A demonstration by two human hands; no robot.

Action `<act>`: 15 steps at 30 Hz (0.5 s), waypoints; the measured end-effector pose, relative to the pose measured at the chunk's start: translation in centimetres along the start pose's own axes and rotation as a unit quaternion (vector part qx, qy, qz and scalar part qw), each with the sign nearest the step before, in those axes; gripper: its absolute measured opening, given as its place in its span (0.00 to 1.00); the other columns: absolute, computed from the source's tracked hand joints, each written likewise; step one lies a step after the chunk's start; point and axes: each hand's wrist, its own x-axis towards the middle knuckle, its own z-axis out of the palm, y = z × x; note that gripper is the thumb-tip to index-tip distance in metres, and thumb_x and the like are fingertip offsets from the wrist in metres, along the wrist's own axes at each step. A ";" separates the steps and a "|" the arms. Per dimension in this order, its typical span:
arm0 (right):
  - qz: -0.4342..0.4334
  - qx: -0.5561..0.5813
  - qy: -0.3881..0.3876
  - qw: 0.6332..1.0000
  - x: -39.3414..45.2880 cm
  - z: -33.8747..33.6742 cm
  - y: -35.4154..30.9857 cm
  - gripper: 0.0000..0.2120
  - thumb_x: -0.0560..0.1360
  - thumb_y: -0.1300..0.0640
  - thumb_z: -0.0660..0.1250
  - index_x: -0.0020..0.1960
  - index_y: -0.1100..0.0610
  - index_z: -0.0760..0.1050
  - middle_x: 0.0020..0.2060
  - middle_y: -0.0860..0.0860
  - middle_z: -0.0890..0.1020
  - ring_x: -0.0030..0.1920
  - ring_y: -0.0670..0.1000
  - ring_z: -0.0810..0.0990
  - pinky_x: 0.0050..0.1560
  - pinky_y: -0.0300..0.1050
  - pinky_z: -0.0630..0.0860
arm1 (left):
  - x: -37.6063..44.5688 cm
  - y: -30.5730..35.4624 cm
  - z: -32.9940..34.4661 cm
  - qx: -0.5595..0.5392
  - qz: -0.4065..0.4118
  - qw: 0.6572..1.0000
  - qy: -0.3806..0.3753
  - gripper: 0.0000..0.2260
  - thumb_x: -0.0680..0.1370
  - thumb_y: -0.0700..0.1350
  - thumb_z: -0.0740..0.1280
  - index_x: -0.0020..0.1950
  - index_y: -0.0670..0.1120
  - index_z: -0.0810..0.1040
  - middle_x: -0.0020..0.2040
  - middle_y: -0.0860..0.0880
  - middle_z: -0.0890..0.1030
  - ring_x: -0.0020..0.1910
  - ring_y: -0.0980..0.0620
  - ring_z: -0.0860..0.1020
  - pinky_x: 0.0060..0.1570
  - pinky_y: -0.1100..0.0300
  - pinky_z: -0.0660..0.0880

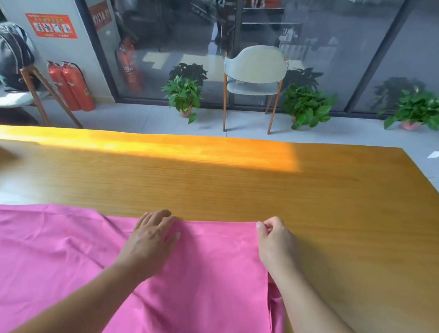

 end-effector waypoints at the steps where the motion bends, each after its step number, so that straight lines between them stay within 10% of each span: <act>1: -0.005 0.014 0.020 1.000 -0.2 -0.1 -0.1 0.09 0.81 0.45 0.60 0.50 0.51 0.70 0.49 0.53 0.81 0.50 0.60 0.79 0.46 0.50 0.73 | 0.1 -0.5 -0.3 0.008 0.016 1.000 0.002 0.22 0.75 0.58 0.55 0.58 0.47 0.81 0.56 0.49 0.78 0.56 0.46 0.76 0.64 0.52 0.66; 6: -0.009 -0.125 -0.023 0.992 -1.4 -1.6 -0.9 0.21 0.81 0.37 0.53 0.54 0.51 0.75 0.51 0.54 0.82 0.52 0.58 0.80 0.44 0.47 0.67 | 2.1 0.0 -1.6 -0.010 0.035 0.992 -0.118 0.30 0.69 0.66 0.56 0.63 0.52 0.79 0.55 0.53 0.77 0.57 0.50 0.74 0.63 0.56 0.67; 11: 0.064 -0.174 -0.138 0.973 -1.6 -2.7 -1.2 0.30 0.75 0.29 0.53 0.57 0.51 0.78 0.55 0.51 0.82 0.56 0.56 0.79 0.47 0.46 0.69 | 4.5 1.2 -2.1 -0.084 0.056 0.990 -0.100 0.06 0.77 0.48 0.67 0.48 0.49 0.83 0.50 0.52 0.77 0.51 0.51 0.75 0.57 0.55 0.72; 15: 0.078 -0.112 -0.193 0.972 -1.5 -3.1 -1.2 0.20 0.72 0.33 0.64 0.37 0.50 0.69 0.35 0.48 0.77 0.38 0.53 0.78 0.35 0.42 0.68 | 4.9 0.4 -2.1 -0.078 0.026 0.995 -0.058 0.05 0.79 0.44 0.65 0.48 0.47 0.81 0.51 0.50 0.78 0.50 0.49 0.76 0.49 0.58 0.71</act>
